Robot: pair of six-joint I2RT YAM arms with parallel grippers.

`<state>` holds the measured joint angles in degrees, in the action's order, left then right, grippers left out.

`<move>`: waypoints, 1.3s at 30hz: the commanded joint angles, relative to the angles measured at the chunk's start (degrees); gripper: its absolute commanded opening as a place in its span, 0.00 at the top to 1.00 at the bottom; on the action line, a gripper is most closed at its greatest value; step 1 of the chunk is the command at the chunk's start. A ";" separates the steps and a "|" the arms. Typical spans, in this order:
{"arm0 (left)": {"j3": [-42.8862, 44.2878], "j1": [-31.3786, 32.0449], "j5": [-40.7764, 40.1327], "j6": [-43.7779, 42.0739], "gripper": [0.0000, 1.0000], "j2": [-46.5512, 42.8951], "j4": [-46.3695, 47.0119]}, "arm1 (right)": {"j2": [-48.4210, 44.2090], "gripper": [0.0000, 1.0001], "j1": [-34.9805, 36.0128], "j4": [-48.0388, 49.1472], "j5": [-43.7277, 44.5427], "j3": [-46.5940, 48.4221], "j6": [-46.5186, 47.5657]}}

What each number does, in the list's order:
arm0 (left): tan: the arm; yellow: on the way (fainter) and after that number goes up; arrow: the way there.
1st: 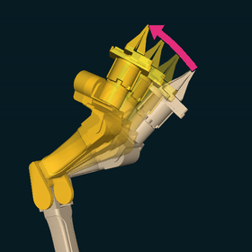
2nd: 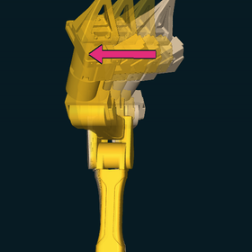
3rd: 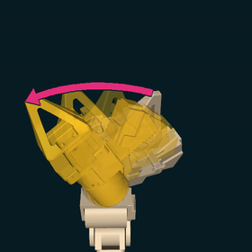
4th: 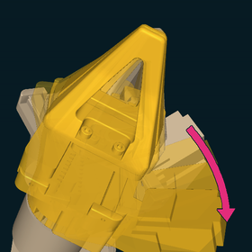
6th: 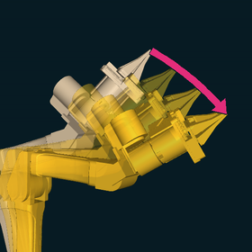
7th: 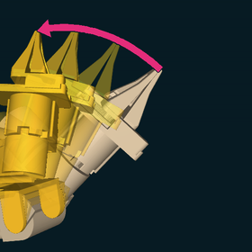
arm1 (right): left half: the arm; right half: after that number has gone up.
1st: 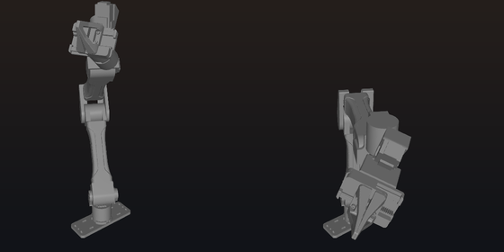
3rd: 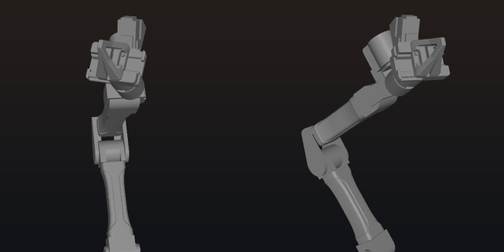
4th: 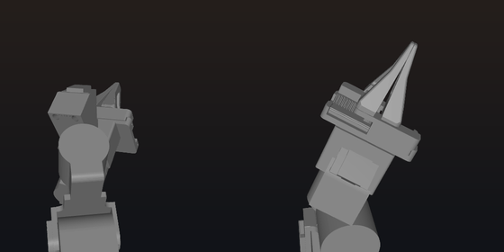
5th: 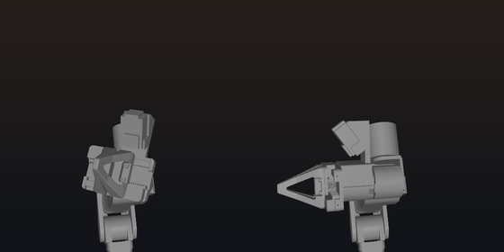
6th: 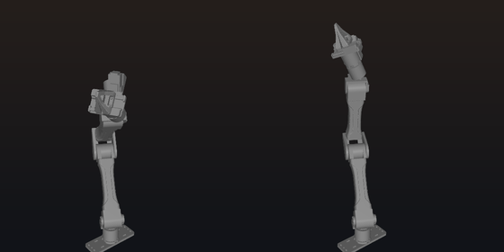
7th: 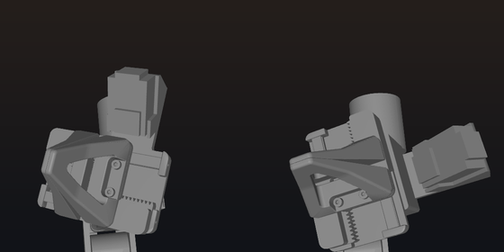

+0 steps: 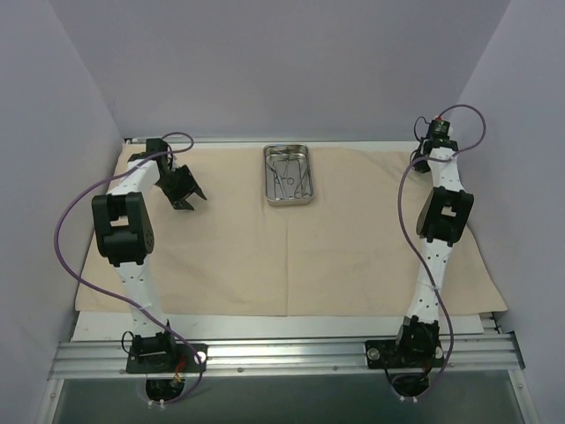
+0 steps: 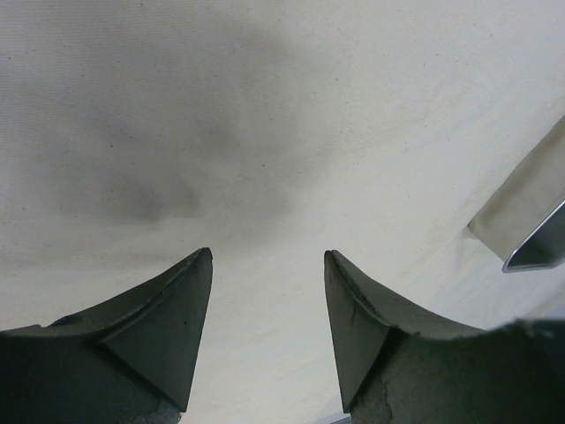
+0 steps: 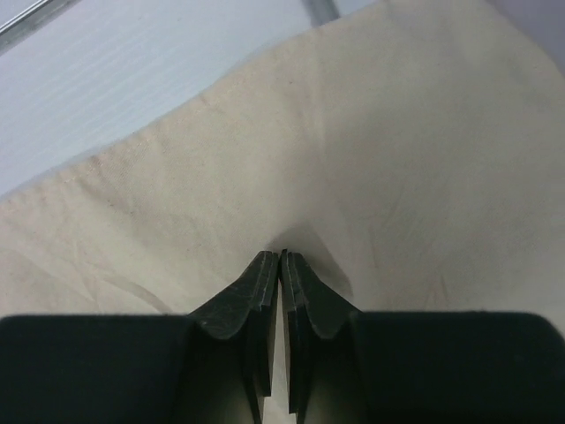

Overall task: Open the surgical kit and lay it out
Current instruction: Smooth out the surgical kit at the center of the board.

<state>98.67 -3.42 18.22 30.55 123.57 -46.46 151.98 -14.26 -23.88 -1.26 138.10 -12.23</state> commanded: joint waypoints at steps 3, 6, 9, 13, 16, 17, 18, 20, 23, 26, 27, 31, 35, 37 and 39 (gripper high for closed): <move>2.58 0.52 1.12 -1.98 0.37 -1.75 -1.09 | 3.58 0.87 -2.35 -1.97 6.53 5.93 6.52; 3.10 0.70 -0.46 -3.38 0.37 -2.98 -3.19 | 2.80 0.80 -2.35 -0.64 5.48 11.12 5.82; 5.20 0.43 -1.78 -4.44 0.37 -2.72 -5.39 | -1.40 0.70 -1.30 0.59 3.10 11.76 3.62; 7.49 0.43 -3.45 -4.97 0.37 -1.23 -6.63 | -9.32 0.58 1.34 -0.03 2.40 4.31 1.08; 8.29 0.52 -3.10 -4.97 0.37 1.31 -7.24 | -18.89 0.55 1.96 4.53 2.05 -14.56 -3.93; 8.46 0.35 -3.45 -4.97 0.37 1.76 -8.29 | -21.53 0.55 1.61 6.37 1.87 -20.01 -5.42; 8.29 0.17 -3.71 -4.79 0.37 2.02 -8.39 | -25.64 0.56 1.52 8.56 1.87 -28.94 -7.44; 7.24 -0.27 -2.76 -4.44 0.37 2.38 -7.87 | -29.01 0.57 1.52 8.85 2.74 -35.77 -8.60; 7.15 -0.80 -2.83 -4.53 0.37 2.55 -8.38 | -36.38 0.57 1.34 10.60 3.01 -47.46 -8.16; 7.58 -0.80 -3.80 -4.88 0.37 2.55 -8.74 | -40.69 0.57 1.34 12.71 3.28 -57.40 -6.93; 7.67 -0.80 -3.98 -4.88 0.37 2.64 -8.91 | -41.32 0.56 1.17 12.80 3.63 -59.25 -6.76; 8.82 -0.89 -5.91 -4.44 0.37 4.22 -10.58 | -40.81 0.53 0.82 11.49 4.94 -65.50 -5.53; 7.41 -0.89 -7.58 -4.35 0.35 3.87 -10.32 | -36.50 0.45 -0.32 7.01 8.62 -66.03 -1.85; 7.06 -0.89 -9.50 -4.97 0.33 3.44 -10.76 | -34.74 0.43 -1.38 5.69 10.21 -66.38 -0.96; 6.71 -0.89 -11.18 -5.84 0.31 2.65 -11.64 | -34.56 0.42 -2.87 5.60 11.54 -66.56 -0.43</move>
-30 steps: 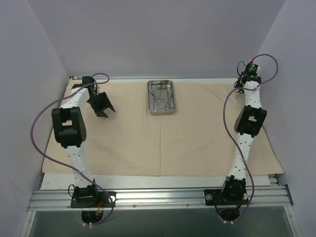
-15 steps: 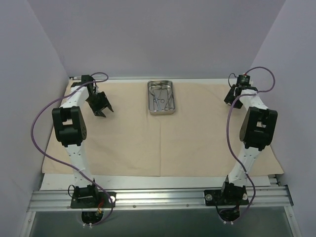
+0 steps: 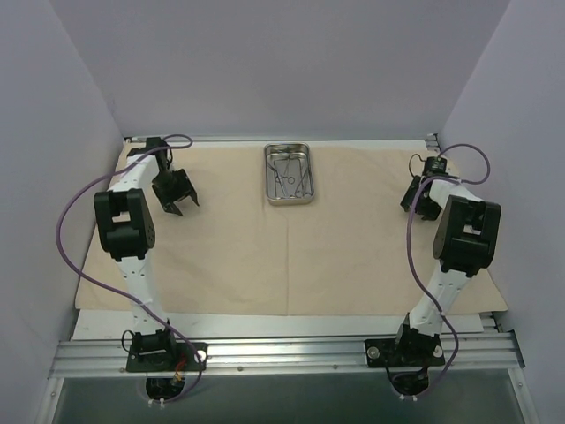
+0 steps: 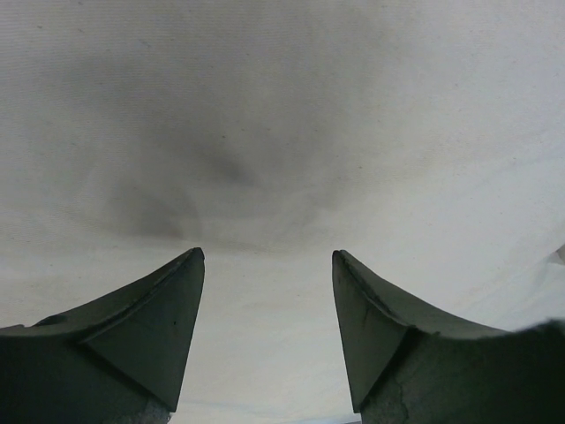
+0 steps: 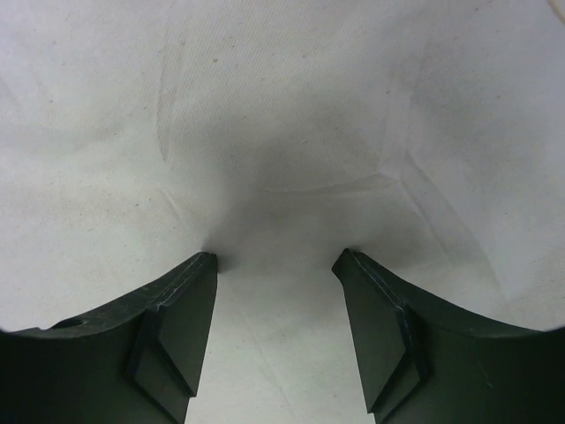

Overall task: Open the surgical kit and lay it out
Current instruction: Smooth out the surgical kit at the center of the board.

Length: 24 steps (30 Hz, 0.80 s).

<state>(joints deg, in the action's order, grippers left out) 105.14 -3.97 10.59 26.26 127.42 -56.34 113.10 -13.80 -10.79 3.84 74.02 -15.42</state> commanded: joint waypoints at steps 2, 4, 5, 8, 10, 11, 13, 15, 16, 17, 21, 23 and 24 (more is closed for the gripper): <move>-0.02 -0.34 -7.06 -2.09 0.30 -2.60 -2.72 | 4.06 0.41 -4.12 -7.76 7.41 -1.60 2.85; -0.29 -0.43 -10.57 -2.88 0.29 -4.09 -3.69 | 4.41 0.40 -4.04 -9.51 8.91 1.63 3.03; -0.72 -0.43 -12.42 -3.14 0.29 -4.63 -4.39 | 4.67 0.40 -3.87 -10.13 8.82 2.87 3.03; -3.61 -0.43 -17.16 -4.28 0.29 -8.40 -3.61 | 4.41 0.39 -1.24 -12.84 8.03 7.88 2.76; -5.03 -0.51 -19.19 -5.16 0.24 -10.51 -3.08 | 4.06 0.38 3.41 -14.17 8.12 10.69 3.20; -5.91 -1.04 -20.25 -5.34 0.23 -10.78 -3.16 | 3.36 0.38 5.17 -14.61 8.20 12.88 3.29; -6.88 -1.83 -20.43 -5.34 0.22 -10.52 -3.69 | 2.74 0.37 9.66 -14.88 6.99 14.92 3.47; -9.15 -3.15 -19.74 -4.82 0.22 -10.35 -3.96 | 2.39 0.37 11.68 -14.97 4.79 17.21 3.21; -10.21 -3.67 -19.30 -4.55 0.22 -10.26 -3.78 | 2.30 0.36 13.09 -14.88 3.73 17.47 3.03; -11.26 -4.64 -18.94 -4.12 0.22 -10.17 -3.69 | 2.21 0.36 13.45 -14.01 1.98 17.30 2.59; -16.89 -7.71 -16.13 -1.83 0.23 -10.26 -2.55 | 2.74 0.36 15.47 -11.72 -0.49 15.20 2.24; -19.53 -9.12 -14.81 -1.56 0.25 -10.08 -2.02 | 3.00 0.36 15.73 -10.93 -1.54 14.67 2.15; -20.15 -10.26 -14.81 -1.74 0.25 -9.99 -1.94 | 3.09 0.36 15.74 -10.57 -2.16 14.23 2.24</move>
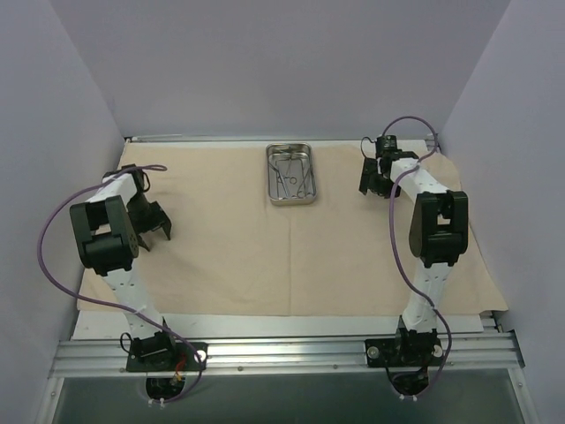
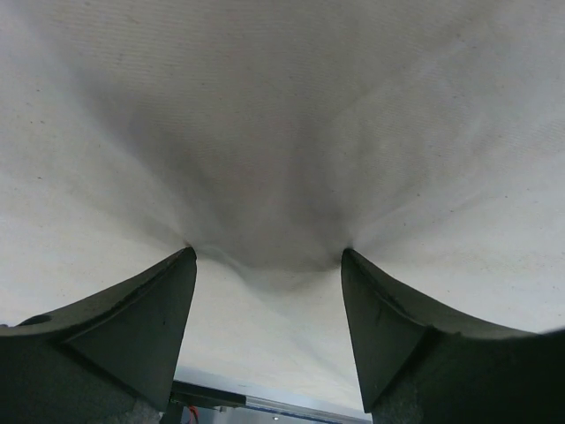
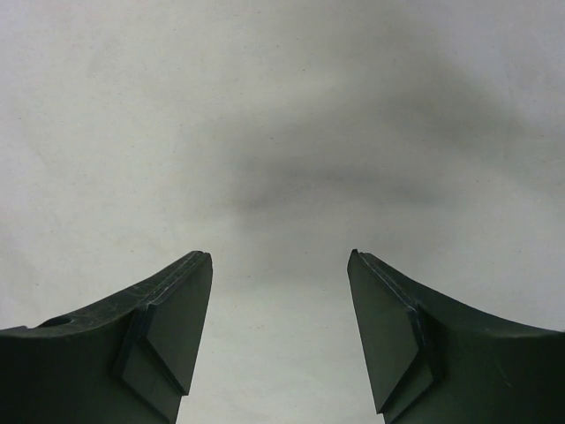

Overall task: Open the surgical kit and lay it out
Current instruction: Smooth out the surgical kit at the center of the board.

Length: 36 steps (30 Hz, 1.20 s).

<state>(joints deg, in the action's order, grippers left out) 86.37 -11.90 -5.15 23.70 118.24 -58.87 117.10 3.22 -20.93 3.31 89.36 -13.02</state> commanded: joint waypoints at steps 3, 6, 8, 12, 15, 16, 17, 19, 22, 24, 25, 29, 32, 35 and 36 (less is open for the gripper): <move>-3.57 -4.18 0.93 0.64 0.25 -0.38 0.86 | -0.47 0.36 -0.77 0.36 -4.26 -0.86 -0.25; -5.15 -6.38 1.28 0.03 0.26 0.06 0.95 | -0.38 0.36 -0.15 0.36 -3.49 0.46 -0.69; -6.47 -7.69 1.54 -0.32 0.26 -0.11 1.48 | 0.41 0.35 -0.15 -0.08 -3.49 2.04 -0.87; -6.30 -8.40 1.98 -1.81 0.25 -1.69 2.36 | 2.08 0.35 -0.76 -0.34 -1.20 6.34 0.27; -4.81 -7.88 3.55 -2.26 0.25 -3.71 1.92 | 4.27 0.34 -2.08 -0.61 -0.24 10.65 0.36; -4.46 -7.70 4.09 -2.17 0.25 -4.06 1.83 | 5.67 0.34 -2.95 -0.69 -0.50 11.79 0.27; -4.11 -7.18 4.53 -2.17 0.25 -4.50 1.83 | 6.55 0.34 -2.96 -0.87 -0.59 13.02 0.01; -2.97 -6.38 5.15 -2.43 0.24 -6.08 2.44 | 8.31 0.34 -5.50 -1.31 -0.67 16.36 -0.43; 0.10 -4.10 5.15 -2.87 0.23 -6.44 2.19 | 11.83 0.34 -8.32 -1.92 -1.03 20.67 -0.61; 1.34 -2.70 5.41 -2.61 0.23 -6.26 2.18 | 14.64 0.34 -9.55 -2.10 -0.68 23.56 -0.17; 1.78 -2.43 7.15 -2.35 0.23 -5.91 2.27 | 15.61 0.34 -9.81 -2.19 -0.41 24.53 0.09; 4.15 -1.20 8.31 -1.38 0.23 -4.94 2.09 | 21.85 0.34 -10.60 -3.68 0.82 28.58 0.89; 5.21 -0.05 9.01 -1.38 0.23 -5.82 2.01 | 25.98 0.34 -11.13 -4.99 2.13 31.83 1.59; 6.62 0.82 9.54 -1.47 0.23 -7.05 1.13 | 29.85 0.34 -11.22 -7.45 4.59 37.26 2.73; 7.23 0.91 9.19 -1.38 0.23 -7.40 0.87 | 30.20 0.34 -11.05 -7.72 5.12 38.16 2.99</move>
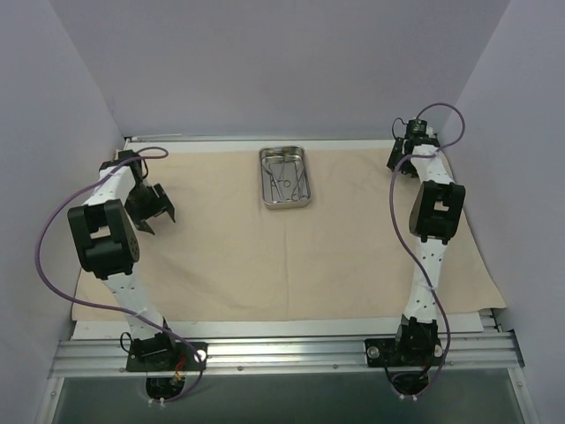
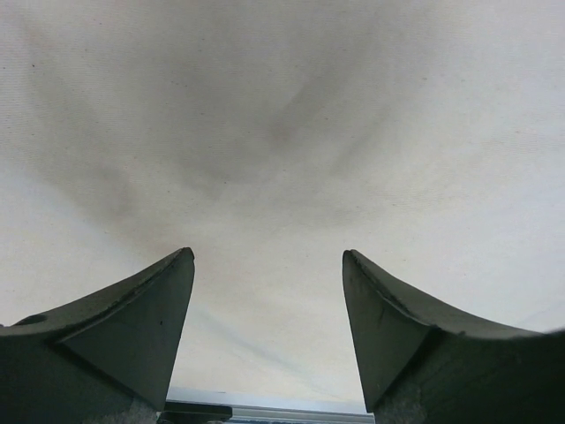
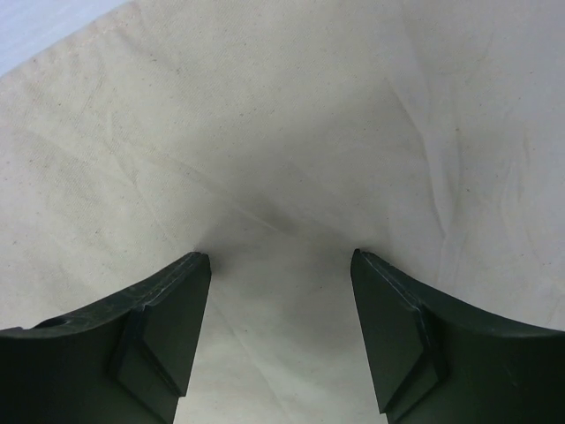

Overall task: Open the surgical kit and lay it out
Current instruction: Smooth out the surgical kit at the center of the board, then move the container to the center of the board.

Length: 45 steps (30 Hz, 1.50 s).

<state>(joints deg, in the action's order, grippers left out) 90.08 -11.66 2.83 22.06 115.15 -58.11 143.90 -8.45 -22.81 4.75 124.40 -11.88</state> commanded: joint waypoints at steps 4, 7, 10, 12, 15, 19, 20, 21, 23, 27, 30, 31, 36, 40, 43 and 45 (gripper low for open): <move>3.00 1.11 -0.10 1.66 0.23 -7.30 -0.61 | -2.54 0.34 4.12 -4.71 4.38 3.75 2.56; 0.81 1.03 -0.28 2.72 0.23 -8.63 1.40 | -7.99 0.25 6.86 -2.95 6.23 2.34 2.65; 1.23 0.68 0.33 3.07 0.23 -6.18 0.81 | -11.95 0.00 9.58 -1.81 6.33 1.29 -1.02; 1.76 0.50 0.68 3.07 0.23 -3.46 0.19 | -13.72 0.00 8.72 0.82 -7.46 -0.99 -7.15; 0.80 -0.11 0.86 3.16 0.23 -1.61 0.54 | -16.28 0.00 4.77 10.39 -24.83 -9.33 -15.69; -1.83 -0.56 -0.63 1.93 0.23 -0.28 2.47 | -12.35 0.02 8.09 4.04 -26.91 -3.66 -11.62; -2.19 -0.64 -1.16 1.58 0.23 0.07 2.65 | -11.45 0.03 9.92 2.52 -26.73 0.45 -10.80; -2.71 -0.73 -1.86 0.97 0.23 0.59 2.82 | -10.66 0.06 11.16 1.81 -27.42 1.62 -10.45; -3.24 -0.91 -1.95 0.35 0.23 0.95 3.26 | -10.13 0.08 12.31 2.42 -30.06 1.73 -10.36; -3.60 -1.08 -2.30 -0.79 0.23 -0.45 4.49 | -9.69 0.12 15.47 2.77 -31.56 1.02 -8.87; -2.81 -1.00 -2.30 -0.80 0.21 -2.47 4.76 | -9.51 0.12 17.85 2.59 -31.56 0.41 -7.90; -2.63 -1.00 -1.78 -0.88 0.21 -3.09 4.84 | -9.51 0.12 18.37 2.68 -31.39 0.23 -7.64; -1.05 -0.91 -1.25 0.17 0.19 -6.42 3.53 | -8.28 0.13 21.28 1.19 -30.33 0.49 -6.75; 0.27 -0.65 0.68 1.84 0.19 -8.98 2.91 | -6.09 0.19 22.95 -0.92 -28.84 1.54 -6.41; 1.14 0.14 2.35 2.63 0.19 -10.47 2.56 | -4.33 0.23 24.44 -3.28 -25.60 2.42 -6.14; 2.11 1.55 2.97 2.98 0.19 -10.91 2.04 | -3.36 0.27 25.67 -4.34 -23.92 3.39 -5.44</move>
<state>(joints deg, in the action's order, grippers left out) 88.99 -11.79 3.44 23.79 107.22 -55.35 138.78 15.22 -23.22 -22.72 124.95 -18.98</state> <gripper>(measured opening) 0.810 0.753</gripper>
